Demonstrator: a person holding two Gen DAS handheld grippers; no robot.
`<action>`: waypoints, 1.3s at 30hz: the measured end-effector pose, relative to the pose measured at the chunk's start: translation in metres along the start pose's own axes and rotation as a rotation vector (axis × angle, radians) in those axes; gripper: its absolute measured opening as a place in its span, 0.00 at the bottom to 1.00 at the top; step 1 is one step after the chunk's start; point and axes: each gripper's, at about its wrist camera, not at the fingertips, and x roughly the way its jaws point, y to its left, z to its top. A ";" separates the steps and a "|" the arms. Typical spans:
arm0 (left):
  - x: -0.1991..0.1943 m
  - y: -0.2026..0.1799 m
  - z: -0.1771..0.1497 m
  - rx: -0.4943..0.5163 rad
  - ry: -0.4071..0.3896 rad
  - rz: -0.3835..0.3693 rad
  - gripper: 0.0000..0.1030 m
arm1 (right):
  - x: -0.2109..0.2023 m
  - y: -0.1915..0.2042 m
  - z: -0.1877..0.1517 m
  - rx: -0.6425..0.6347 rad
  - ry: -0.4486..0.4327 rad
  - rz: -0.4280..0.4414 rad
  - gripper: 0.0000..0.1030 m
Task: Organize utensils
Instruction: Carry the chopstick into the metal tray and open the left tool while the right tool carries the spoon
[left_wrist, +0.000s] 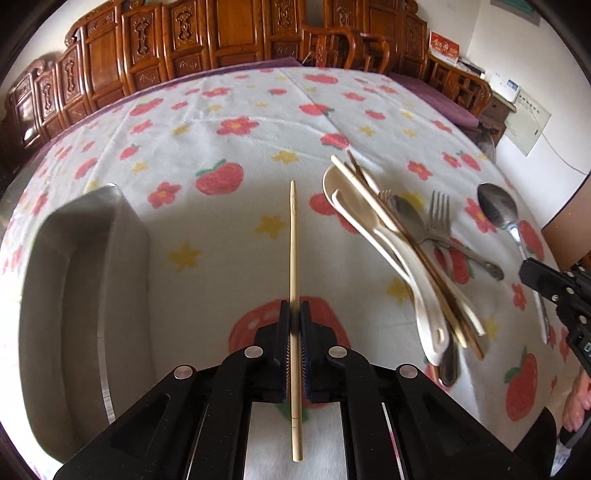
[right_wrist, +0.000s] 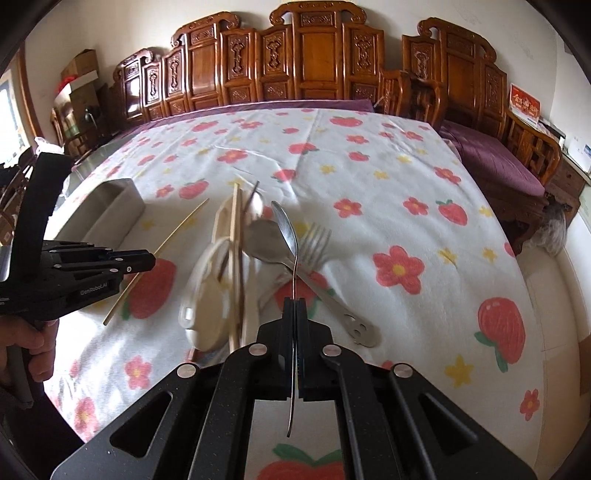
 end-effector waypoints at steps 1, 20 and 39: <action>-0.008 0.001 0.001 0.002 -0.013 -0.003 0.04 | -0.003 0.003 0.001 -0.002 -0.004 0.005 0.02; -0.097 0.057 0.009 0.029 -0.135 0.026 0.04 | -0.033 0.080 0.027 -0.076 -0.069 0.069 0.02; -0.066 0.139 -0.015 -0.024 -0.045 0.074 0.04 | -0.015 0.141 0.043 -0.134 -0.057 0.133 0.02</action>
